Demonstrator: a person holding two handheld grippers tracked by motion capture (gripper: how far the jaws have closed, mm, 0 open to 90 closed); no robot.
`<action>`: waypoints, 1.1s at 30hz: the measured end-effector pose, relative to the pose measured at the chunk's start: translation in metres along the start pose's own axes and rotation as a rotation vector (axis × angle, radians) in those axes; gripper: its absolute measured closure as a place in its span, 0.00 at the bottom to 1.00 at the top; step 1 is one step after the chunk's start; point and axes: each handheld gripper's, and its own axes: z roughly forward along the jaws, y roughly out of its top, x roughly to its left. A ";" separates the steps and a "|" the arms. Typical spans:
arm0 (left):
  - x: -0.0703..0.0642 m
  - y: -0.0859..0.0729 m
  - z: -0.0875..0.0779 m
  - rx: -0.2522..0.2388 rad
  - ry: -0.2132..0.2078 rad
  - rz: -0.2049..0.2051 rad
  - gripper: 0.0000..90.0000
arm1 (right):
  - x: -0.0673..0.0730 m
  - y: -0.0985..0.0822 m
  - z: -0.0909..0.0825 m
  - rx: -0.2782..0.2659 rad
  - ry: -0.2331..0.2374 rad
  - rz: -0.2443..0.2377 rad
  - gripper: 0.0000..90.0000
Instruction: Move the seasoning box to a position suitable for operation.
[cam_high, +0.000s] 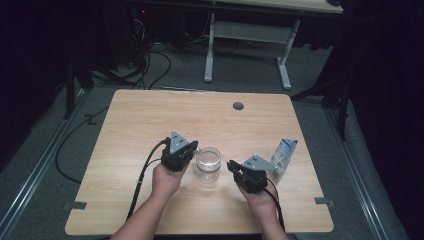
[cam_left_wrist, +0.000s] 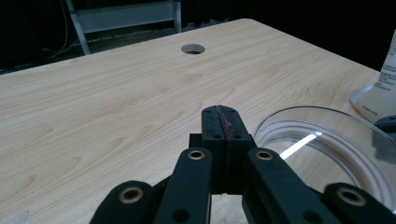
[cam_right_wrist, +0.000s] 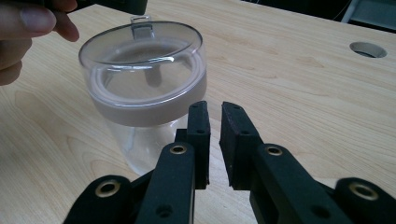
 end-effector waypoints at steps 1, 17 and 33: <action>0.000 0.000 0.000 0.000 0.001 0.000 1.00 | 0.000 0.000 0.000 0.000 0.000 0.000 0.91; -0.001 -0.005 0.000 -0.035 0.002 -0.011 1.00 | 0.003 0.000 0.001 -0.002 0.003 -0.020 0.97; -0.001 -0.005 0.000 -0.035 0.002 -0.006 1.00 | 0.006 -0.001 0.003 0.004 0.011 -0.029 1.00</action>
